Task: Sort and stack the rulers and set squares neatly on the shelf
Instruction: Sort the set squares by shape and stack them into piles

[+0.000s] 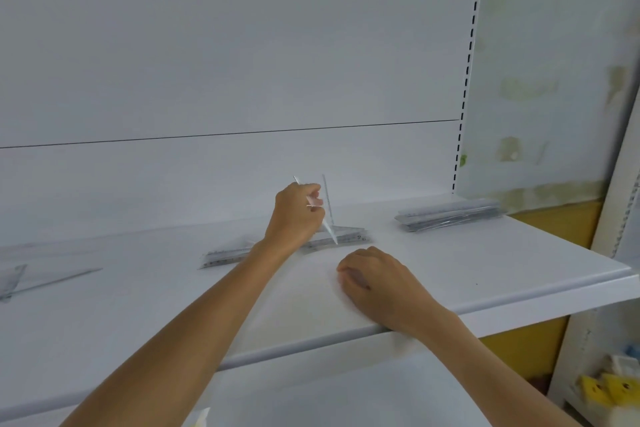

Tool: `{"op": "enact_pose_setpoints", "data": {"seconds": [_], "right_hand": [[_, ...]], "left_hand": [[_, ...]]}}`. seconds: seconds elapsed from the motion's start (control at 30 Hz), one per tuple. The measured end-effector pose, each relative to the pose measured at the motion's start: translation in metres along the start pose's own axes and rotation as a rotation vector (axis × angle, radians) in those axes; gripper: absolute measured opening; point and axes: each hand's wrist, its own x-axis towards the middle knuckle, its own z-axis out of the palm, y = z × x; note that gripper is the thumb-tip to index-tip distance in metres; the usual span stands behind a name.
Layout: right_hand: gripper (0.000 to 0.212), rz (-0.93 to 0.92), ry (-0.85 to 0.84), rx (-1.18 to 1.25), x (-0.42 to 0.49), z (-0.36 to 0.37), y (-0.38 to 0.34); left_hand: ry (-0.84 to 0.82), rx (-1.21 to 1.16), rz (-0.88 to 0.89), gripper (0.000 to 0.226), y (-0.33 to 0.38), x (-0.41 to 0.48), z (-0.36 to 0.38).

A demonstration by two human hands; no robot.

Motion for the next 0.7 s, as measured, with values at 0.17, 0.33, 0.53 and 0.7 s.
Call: {"op": "enact_pose_setpoints", "data": {"seconds": [0.17,0.33,0.53,0.7], "right_hand": [[0.027,0.0,-0.001,0.029,0.0,0.0,0.002],[0.026,-0.007,0.004,0.052,0.001,0.0,0.003],[0.026,-0.02,0.003,0.053,0.001,0.0,0.003],[0.026,-0.025,0.014,0.056,0.001,0.001,0.004]], "left_hand": [[0.06,-0.054,0.019,0.032,0.002,0.006,0.001],[0.112,0.378,0.113,0.027,0.005,0.005,-0.007],[0.12,0.559,0.229,0.031,-0.001,0.01,-0.004],[0.009,0.767,0.335,0.031,-0.013,0.009,0.004]]}}
